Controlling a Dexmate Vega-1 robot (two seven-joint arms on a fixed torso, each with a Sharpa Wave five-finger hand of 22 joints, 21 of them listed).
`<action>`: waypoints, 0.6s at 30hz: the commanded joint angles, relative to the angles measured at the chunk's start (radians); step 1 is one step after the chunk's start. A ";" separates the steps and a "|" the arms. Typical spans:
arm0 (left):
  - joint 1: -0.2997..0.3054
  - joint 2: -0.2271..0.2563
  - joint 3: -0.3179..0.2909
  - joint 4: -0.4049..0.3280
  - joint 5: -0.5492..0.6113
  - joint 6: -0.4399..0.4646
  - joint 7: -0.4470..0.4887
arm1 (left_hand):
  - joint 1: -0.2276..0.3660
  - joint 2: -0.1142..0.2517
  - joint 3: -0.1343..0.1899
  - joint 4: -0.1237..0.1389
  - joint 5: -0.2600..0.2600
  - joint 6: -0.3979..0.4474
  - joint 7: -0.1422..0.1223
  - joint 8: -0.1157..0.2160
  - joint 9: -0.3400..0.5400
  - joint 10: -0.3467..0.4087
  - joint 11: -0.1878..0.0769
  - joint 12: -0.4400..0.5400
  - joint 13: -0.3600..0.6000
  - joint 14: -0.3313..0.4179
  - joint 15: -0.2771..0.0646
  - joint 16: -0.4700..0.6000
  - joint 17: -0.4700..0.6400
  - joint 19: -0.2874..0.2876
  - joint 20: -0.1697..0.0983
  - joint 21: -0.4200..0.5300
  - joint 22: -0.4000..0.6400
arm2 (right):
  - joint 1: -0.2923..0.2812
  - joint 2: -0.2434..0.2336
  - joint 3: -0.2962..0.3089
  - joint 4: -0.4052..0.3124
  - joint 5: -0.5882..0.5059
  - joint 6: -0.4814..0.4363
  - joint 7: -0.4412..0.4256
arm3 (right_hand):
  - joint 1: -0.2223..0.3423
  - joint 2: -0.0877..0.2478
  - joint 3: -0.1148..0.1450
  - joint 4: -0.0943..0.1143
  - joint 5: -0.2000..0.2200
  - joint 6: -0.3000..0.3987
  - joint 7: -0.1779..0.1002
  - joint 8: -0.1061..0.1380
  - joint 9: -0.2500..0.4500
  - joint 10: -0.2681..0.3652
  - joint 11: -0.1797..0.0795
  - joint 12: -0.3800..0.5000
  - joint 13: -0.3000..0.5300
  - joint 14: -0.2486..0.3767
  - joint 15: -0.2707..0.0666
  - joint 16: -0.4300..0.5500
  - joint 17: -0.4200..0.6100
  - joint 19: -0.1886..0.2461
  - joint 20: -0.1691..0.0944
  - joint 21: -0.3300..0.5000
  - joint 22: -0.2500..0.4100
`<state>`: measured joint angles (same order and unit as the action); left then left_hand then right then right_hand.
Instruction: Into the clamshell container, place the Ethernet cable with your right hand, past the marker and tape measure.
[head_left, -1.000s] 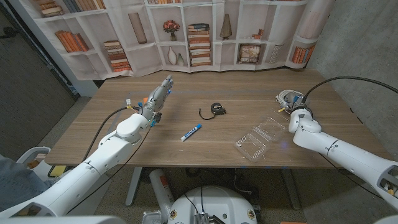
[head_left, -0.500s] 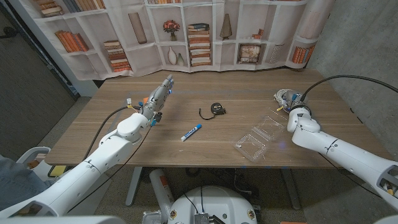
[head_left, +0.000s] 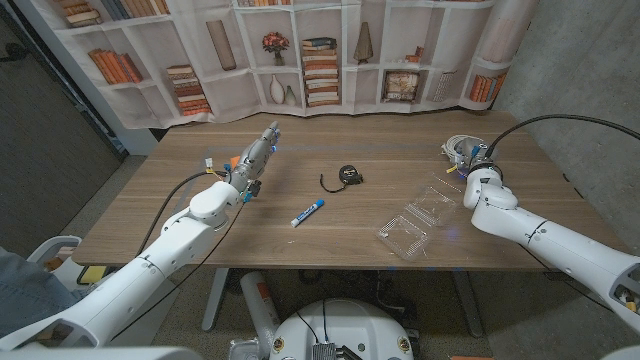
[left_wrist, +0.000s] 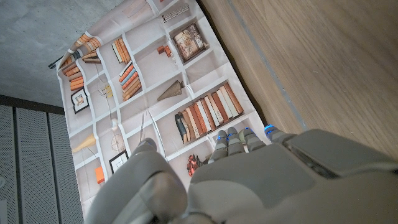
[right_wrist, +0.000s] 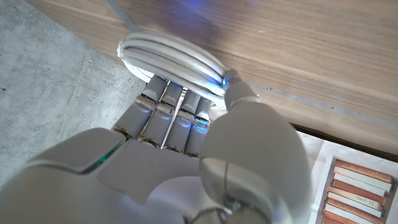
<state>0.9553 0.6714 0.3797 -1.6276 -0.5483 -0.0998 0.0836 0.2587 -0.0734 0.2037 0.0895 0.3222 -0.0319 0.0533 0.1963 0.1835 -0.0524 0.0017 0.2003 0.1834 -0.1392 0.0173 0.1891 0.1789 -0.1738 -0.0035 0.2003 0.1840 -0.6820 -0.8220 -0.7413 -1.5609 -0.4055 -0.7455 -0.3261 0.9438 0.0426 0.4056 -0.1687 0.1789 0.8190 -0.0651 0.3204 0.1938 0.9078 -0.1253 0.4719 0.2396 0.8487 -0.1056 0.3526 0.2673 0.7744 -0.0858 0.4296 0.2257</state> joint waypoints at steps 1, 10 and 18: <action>-0.038 -0.018 0.017 0.047 0.002 -0.007 -0.021 | 0.006 0.003 -0.007 0.001 0.009 0.005 0.007 0.003 0.003 0.000 0.001 0.005 0.005 0.002 0.001 -0.001 0.004 -0.049 0.008 0.004 0.001 | -0.048 -0.033 0.033 -0.052 -0.005 0.043 -0.036 | 0.092 0.082 -0.003 0.002 -0.002 0.108 -0.098 -0.004 0.005 0.044 -0.041 -0.004 0.002 0.010 -0.134 0.003 0.004 -0.004 -0.122 0.005 0.006; -0.068 -0.033 0.034 0.076 0.008 -0.008 -0.039 | 0.006 0.004 -0.009 0.001 0.009 0.005 0.007 0.003 0.003 0.000 0.001 0.005 0.005 0.001 0.002 -0.001 0.004 -0.049 0.008 0.004 0.001 | -0.101 -0.073 0.075 -0.113 -0.008 0.088 -0.064 | 0.107 0.085 -0.009 0.004 -0.005 0.116 -0.108 -0.007 0.006 0.049 -0.046 -0.009 -0.004 0.022 -0.134 0.005 0.007 0.000 -0.122 0.015 0.010; -0.077 -0.036 0.039 0.081 0.012 -0.012 -0.045 | 0.007 0.005 -0.011 0.001 0.009 0.005 0.008 0.003 0.003 0.000 -0.002 0.005 0.005 0.001 0.002 -0.001 0.004 -0.049 0.008 0.004 0.001 | -0.130 -0.099 0.096 -0.161 -0.027 0.096 -0.057 | 0.115 0.084 -0.012 0.003 -0.005 0.115 -0.108 -0.010 0.006 0.048 -0.049 -0.013 -0.008 0.028 -0.135 0.008 0.010 0.001 -0.122 0.019 0.012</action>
<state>0.9008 0.6446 0.4068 -1.5663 -0.5421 -0.1076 0.0519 0.2587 -0.0734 0.1967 0.0910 0.3222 -0.0320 0.0533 0.1963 0.1835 -0.0525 0.0017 0.2003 0.1834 -0.1392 0.0173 0.1891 0.1788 -0.1738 -0.0036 0.2002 0.1839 -0.7663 -0.8839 -0.6801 -1.6587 -0.4136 -0.6767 -0.3755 0.9623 0.0402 0.3942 -0.1654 0.1748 0.8260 -0.0613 0.3126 0.1981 0.9098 -0.1268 0.4644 0.2315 0.8633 -0.1090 0.3525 0.2720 0.7706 -0.0820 0.4436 0.2350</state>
